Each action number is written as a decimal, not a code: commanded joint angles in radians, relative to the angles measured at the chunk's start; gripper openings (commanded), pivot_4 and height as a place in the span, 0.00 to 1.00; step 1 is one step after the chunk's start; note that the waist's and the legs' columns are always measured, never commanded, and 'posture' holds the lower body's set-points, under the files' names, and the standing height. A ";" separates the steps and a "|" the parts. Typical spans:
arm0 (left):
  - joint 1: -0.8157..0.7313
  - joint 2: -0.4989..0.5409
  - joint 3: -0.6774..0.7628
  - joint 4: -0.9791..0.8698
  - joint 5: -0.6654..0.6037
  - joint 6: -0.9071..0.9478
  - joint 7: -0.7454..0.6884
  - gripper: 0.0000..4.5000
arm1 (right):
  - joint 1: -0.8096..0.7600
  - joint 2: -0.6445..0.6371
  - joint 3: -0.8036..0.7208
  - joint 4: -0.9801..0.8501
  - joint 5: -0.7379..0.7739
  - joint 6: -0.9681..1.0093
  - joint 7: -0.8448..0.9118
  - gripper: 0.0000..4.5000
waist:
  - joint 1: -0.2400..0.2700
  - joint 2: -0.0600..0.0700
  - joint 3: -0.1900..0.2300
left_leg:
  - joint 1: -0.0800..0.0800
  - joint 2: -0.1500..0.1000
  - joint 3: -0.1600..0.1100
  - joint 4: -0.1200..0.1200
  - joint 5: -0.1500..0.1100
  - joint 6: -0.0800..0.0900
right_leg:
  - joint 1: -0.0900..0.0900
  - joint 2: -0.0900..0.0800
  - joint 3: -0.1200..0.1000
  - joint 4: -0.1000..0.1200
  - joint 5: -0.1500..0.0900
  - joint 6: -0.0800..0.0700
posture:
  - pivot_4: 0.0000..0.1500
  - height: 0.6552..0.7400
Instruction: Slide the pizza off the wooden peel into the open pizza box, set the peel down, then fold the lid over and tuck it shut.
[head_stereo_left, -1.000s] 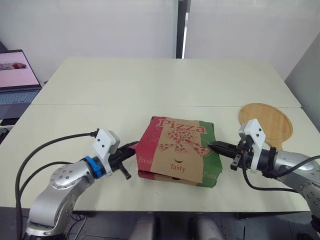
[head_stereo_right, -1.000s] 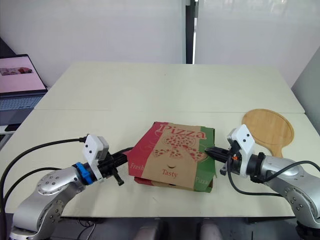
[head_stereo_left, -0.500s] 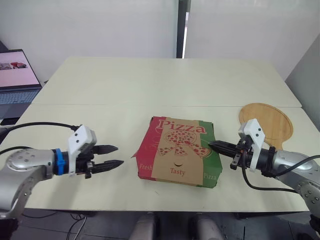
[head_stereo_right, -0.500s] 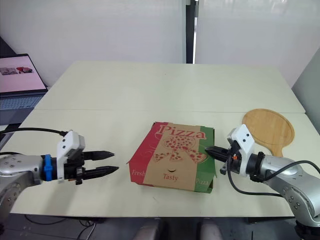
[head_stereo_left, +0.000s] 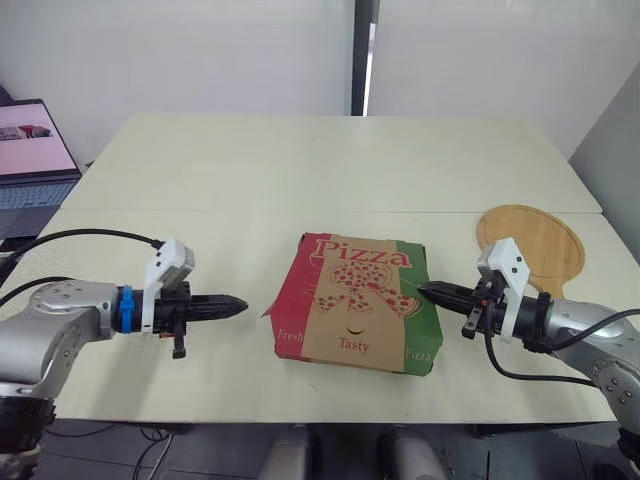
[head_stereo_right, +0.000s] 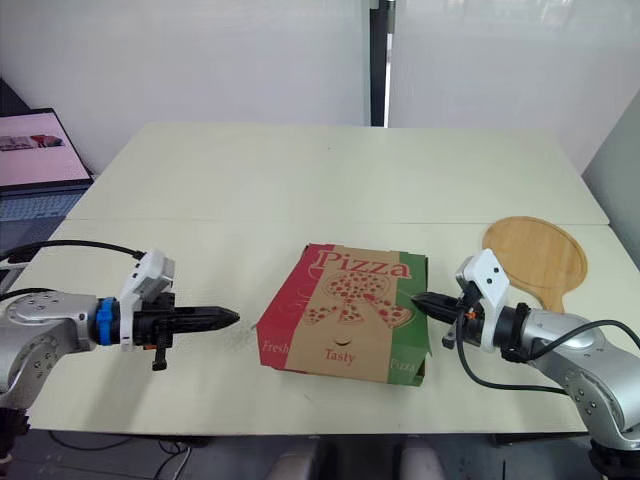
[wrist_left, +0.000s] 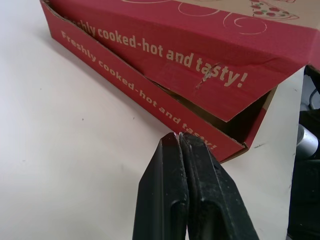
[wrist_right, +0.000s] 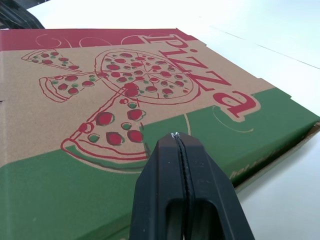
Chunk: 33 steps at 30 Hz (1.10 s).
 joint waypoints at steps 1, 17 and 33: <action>-0.060 -0.034 -0.010 -0.029 -0.020 0.029 0.022 0.01 | -0.012 0.001 -0.004 -0.033 0.016 0.000 0.001 0.00 | 0.001 0.000 0.000 | 0.000 0.000 0.000 0.000 0.000 0.000 | 0.000 0.000 0.000 0.000 0.000 0.000 | 1.00 0.86; -0.146 -0.055 -0.125 -0.121 0.003 0.109 0.032 0.01 | -0.015 0.007 -0.012 -0.058 0.039 0.033 -0.014 0.00 | -0.001 0.000 0.000 | 0.000 -0.001 0.000 0.001 0.000 0.000 | 0.000 0.000 0.000 0.001 0.000 0.000 | 1.00 0.86; -0.129 0.017 -0.136 -0.064 0.074 0.031 -0.067 0.01 | -0.011 0.002 -0.012 -0.068 0.056 0.042 -0.021 0.00 | -0.001 0.000 0.000 | 0.000 -0.001 0.000 0.000 0.000 0.000 | 0.000 0.000 0.000 0.001 0.000 0.000 | 1.00 0.86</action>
